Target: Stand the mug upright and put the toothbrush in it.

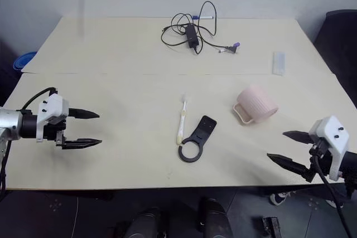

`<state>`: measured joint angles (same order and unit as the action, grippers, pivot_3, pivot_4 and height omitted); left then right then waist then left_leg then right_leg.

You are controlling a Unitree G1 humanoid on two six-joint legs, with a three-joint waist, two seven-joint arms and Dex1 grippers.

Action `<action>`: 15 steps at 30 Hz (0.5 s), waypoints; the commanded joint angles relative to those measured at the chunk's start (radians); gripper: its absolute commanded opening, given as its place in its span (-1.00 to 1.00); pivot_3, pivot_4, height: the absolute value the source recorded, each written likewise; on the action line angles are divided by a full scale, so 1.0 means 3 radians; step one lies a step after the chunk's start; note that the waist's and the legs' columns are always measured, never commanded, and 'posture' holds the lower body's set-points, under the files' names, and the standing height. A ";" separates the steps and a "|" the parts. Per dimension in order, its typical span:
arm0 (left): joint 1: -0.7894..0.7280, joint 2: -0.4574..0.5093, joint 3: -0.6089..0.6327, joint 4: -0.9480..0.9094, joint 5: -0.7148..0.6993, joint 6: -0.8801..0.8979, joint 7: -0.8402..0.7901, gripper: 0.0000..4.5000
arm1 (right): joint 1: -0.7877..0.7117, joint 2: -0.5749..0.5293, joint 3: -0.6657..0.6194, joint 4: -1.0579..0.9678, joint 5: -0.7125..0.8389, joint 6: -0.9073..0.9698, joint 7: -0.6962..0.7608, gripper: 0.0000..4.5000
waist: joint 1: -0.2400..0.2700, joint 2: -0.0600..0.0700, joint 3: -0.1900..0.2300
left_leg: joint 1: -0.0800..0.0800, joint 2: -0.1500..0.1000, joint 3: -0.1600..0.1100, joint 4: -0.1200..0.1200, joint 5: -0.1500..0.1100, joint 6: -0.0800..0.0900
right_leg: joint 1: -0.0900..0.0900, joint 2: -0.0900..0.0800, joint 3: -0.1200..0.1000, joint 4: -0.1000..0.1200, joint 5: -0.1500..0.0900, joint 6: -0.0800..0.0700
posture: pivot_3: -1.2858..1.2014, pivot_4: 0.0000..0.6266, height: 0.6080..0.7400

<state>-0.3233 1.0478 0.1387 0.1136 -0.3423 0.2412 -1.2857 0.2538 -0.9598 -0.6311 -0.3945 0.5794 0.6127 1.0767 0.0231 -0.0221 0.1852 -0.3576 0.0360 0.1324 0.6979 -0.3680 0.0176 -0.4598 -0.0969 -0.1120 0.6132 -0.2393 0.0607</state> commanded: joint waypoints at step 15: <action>-0.0072 -0.0069 0.0057 -0.0299 -0.0089 0.0367 0.0160 0.99 | -0.0145 0.0088 0.0047 -0.0159 0.0254 0.0232 -0.0235 1.00 | 0.0000 0.0000 0.0000 | 0.0005 0.0000 0.0008 0.0001 -0.0001 0.0001 | 0.0000 0.0000 0.0010 0.0019 0.0000 0.0001 | 0.03 -0.52 1.00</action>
<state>-0.3411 1.0268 0.1382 0.0643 -0.3455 0.3351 -1.2355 0.2158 -0.9234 -0.6027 -0.4244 0.6437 0.6811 1.0111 0.0230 -0.0221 0.1852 -0.3559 0.0360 0.1348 0.6983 -0.3682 0.0178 -0.4599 -0.0967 -0.1090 0.6191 -0.2391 0.0609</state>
